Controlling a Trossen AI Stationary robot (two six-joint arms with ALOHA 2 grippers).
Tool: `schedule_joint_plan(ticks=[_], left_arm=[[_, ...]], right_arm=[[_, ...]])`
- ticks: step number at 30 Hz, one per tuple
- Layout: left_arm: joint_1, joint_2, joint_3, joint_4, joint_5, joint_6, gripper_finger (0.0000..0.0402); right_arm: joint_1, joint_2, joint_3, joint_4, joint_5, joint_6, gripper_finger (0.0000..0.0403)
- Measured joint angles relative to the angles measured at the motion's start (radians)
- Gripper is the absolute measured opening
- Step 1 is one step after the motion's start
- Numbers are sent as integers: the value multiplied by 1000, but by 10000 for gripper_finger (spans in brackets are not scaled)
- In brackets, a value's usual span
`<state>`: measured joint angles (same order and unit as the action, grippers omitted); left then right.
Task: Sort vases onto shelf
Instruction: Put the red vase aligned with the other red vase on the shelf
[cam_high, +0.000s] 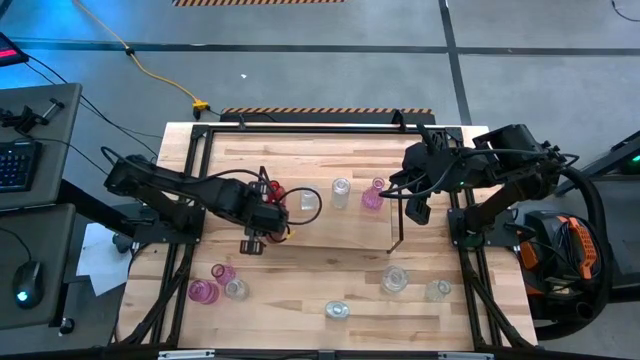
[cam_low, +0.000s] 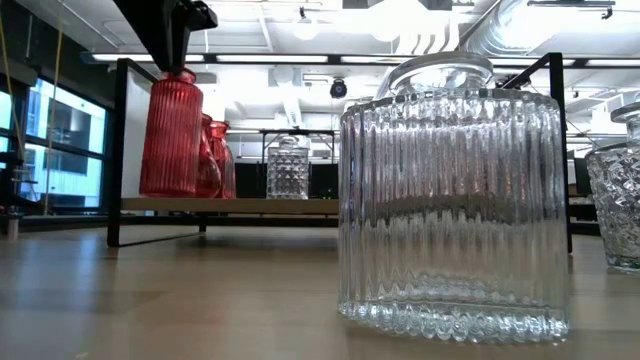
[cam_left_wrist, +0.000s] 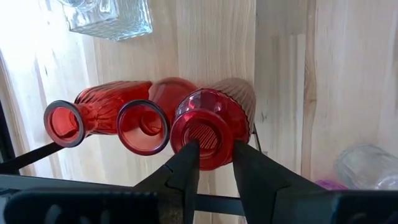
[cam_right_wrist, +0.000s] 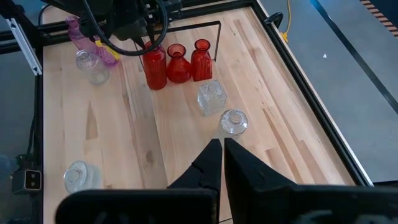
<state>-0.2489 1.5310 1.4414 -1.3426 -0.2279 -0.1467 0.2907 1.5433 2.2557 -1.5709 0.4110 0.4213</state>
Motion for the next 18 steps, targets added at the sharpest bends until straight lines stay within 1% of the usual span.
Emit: schedule_joint_plan(ticks=[4,10,14,18], left_arm=[[0,-10,13,-5,-5,-6,88],[2,-10,82,-17,-44,-1,88],[8,-10,100,-18,-43,-14,88],[5,-10,100,-23,-13,-32,88]], right_arm=[[0,0,0,0,0,0,0],[0,0,0,0,0,-1,0],[0,0,0,0,0,5,0],[4,0,0,0,1,7,0]])
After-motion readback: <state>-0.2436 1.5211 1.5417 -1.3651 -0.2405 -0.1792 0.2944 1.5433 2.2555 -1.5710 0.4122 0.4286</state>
